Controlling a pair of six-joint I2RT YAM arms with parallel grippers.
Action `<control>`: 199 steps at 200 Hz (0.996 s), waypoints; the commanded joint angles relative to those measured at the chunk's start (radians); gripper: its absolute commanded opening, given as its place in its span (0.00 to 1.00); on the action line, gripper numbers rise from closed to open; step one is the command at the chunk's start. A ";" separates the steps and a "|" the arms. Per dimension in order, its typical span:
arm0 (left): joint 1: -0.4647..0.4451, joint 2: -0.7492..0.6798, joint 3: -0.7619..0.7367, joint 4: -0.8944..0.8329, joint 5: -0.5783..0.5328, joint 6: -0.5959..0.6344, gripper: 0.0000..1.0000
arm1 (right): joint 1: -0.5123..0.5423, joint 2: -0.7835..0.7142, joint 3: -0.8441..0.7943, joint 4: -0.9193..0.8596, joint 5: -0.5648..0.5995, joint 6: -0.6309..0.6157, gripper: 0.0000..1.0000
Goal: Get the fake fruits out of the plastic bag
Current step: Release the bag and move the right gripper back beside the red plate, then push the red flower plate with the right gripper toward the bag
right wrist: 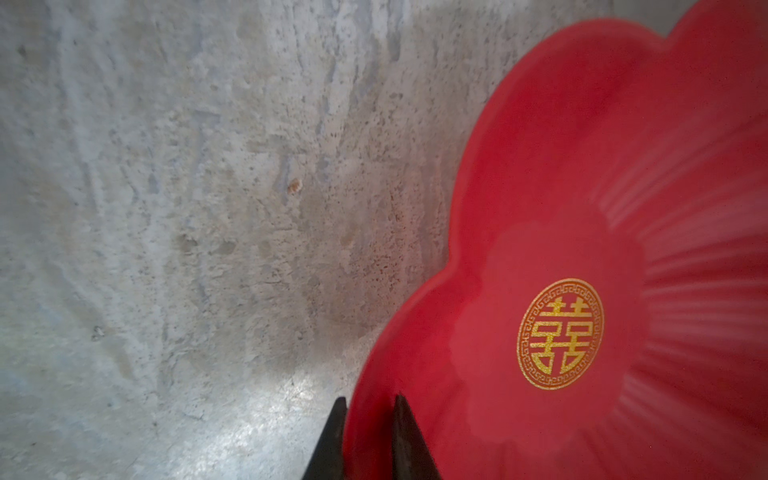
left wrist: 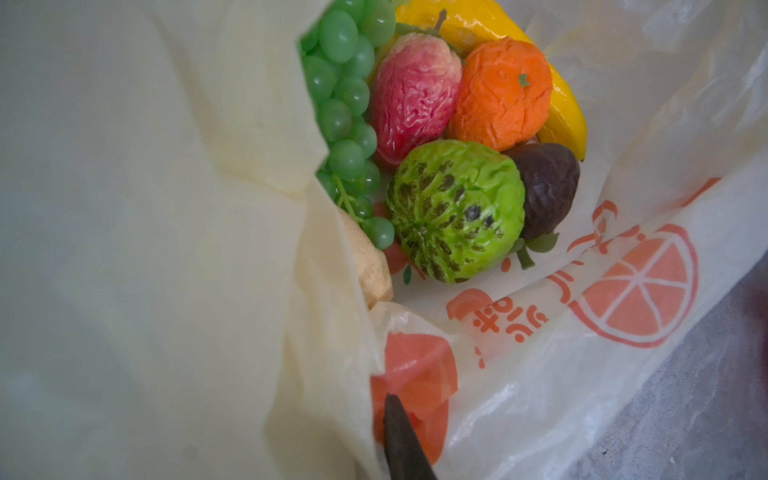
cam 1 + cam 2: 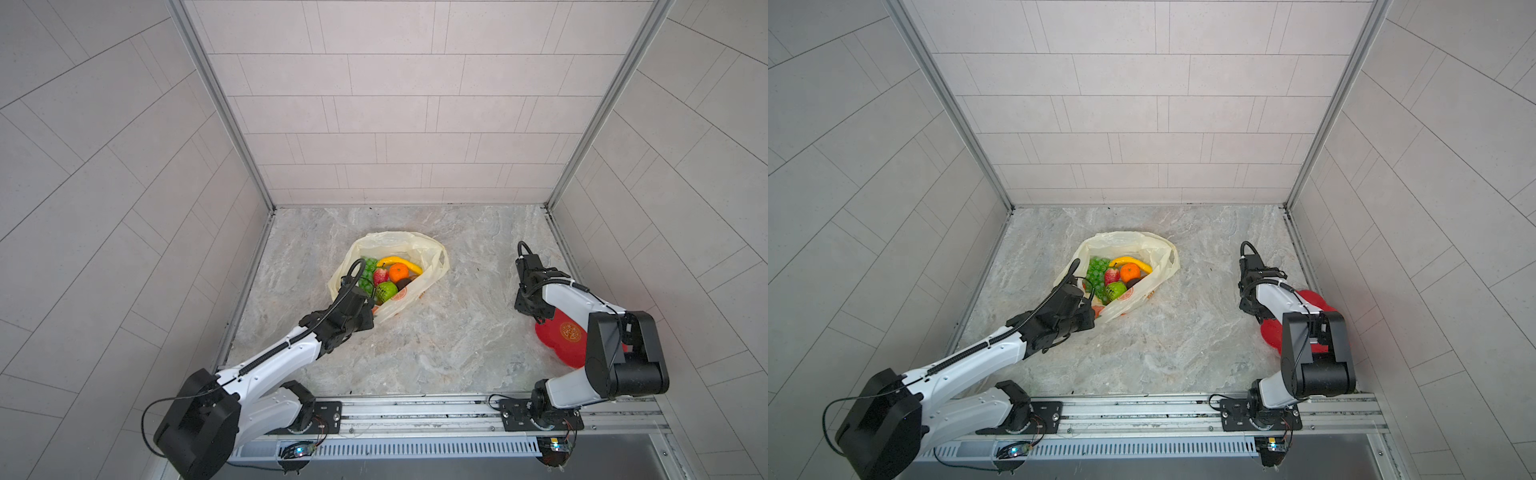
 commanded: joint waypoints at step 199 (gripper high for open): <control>-0.004 -0.024 -0.027 0.022 -0.106 0.027 0.19 | 0.978 -0.040 0.158 -0.157 0.007 0.053 0.08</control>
